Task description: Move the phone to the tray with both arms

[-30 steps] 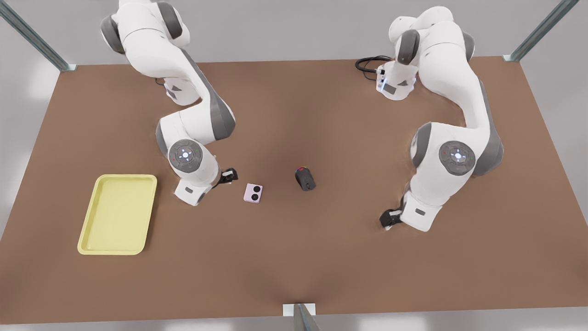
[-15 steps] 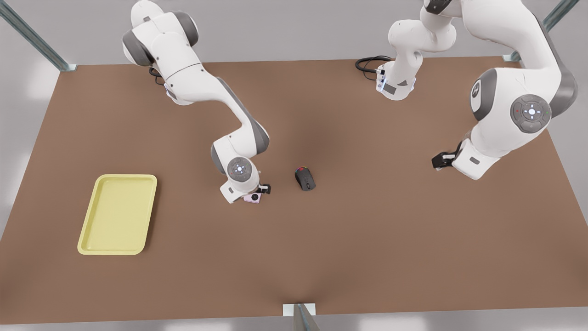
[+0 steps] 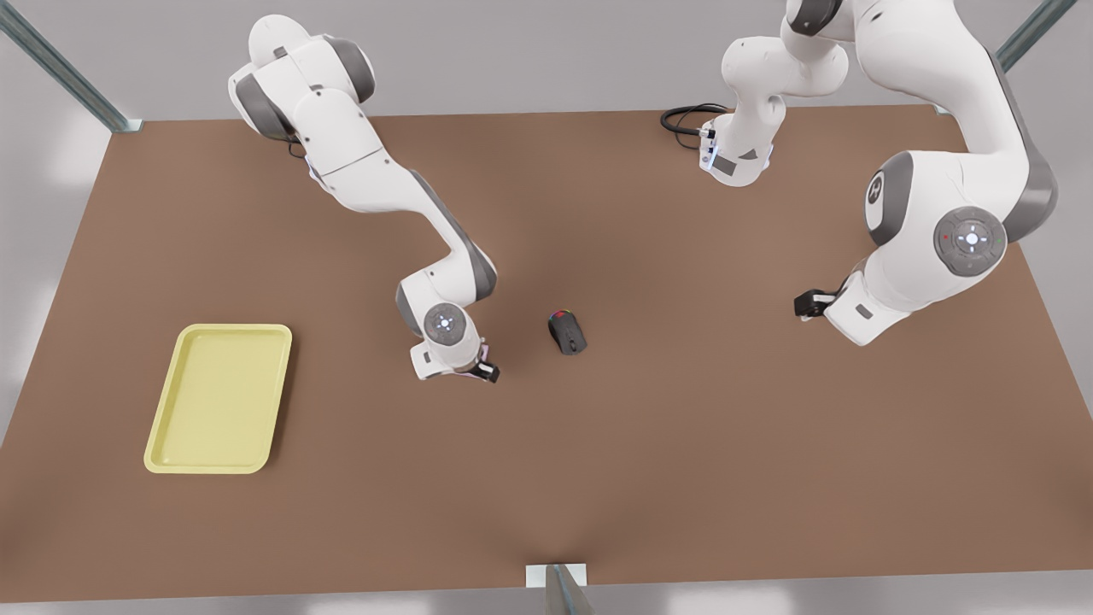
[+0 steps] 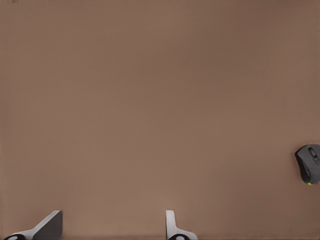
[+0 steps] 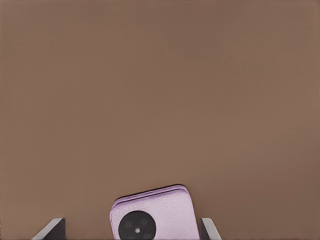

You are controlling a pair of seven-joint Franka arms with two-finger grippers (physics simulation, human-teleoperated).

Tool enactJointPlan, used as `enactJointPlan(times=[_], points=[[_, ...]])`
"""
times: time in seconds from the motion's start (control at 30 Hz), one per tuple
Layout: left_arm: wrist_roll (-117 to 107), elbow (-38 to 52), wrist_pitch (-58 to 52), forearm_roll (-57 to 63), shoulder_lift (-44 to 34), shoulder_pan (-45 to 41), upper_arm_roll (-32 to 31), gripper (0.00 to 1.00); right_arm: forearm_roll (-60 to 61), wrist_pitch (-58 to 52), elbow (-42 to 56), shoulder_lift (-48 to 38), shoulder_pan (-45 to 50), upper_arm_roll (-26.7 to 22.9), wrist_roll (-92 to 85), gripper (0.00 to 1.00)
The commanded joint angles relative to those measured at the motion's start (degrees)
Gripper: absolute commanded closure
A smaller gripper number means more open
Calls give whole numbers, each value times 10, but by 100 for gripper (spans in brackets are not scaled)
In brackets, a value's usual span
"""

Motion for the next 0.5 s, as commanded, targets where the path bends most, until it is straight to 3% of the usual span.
enactJointPlan(times=[0.0, 0.47], points=[[59, 0, -2, 1, 0, 0, 0, 0, -6, 17, -1, -1, -1, 3, 43, 0], [4, -1, -2, 3, 10, -6, -2, 0, -21, 52, -69, -14, 6, 18, -142, 0]])
